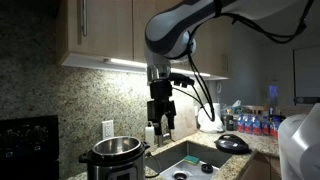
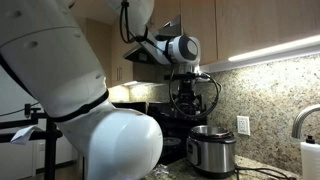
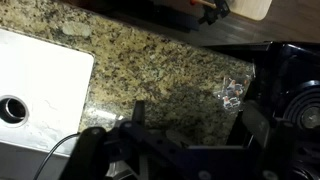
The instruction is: Pick up the black lid on the right and put it on top of the rice cooker on the left
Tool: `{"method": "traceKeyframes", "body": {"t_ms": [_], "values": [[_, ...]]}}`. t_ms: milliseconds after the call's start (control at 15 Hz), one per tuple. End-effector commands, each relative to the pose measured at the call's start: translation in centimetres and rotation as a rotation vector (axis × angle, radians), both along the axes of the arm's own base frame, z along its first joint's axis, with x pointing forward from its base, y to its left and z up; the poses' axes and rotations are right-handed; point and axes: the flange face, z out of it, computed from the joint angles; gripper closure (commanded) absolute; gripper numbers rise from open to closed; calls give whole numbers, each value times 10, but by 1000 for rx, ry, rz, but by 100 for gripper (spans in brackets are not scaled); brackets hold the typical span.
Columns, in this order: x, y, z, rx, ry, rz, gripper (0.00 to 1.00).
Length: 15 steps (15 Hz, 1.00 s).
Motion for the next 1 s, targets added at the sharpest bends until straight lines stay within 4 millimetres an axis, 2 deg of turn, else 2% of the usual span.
{"method": "traceKeyframes", "body": {"t_ms": [0,800,933], "values": [[0,0,0,0,1,0,0],[0,0,0,0,1,0,0],[-2,-1,-8,-15,-8,-37,0]]}}
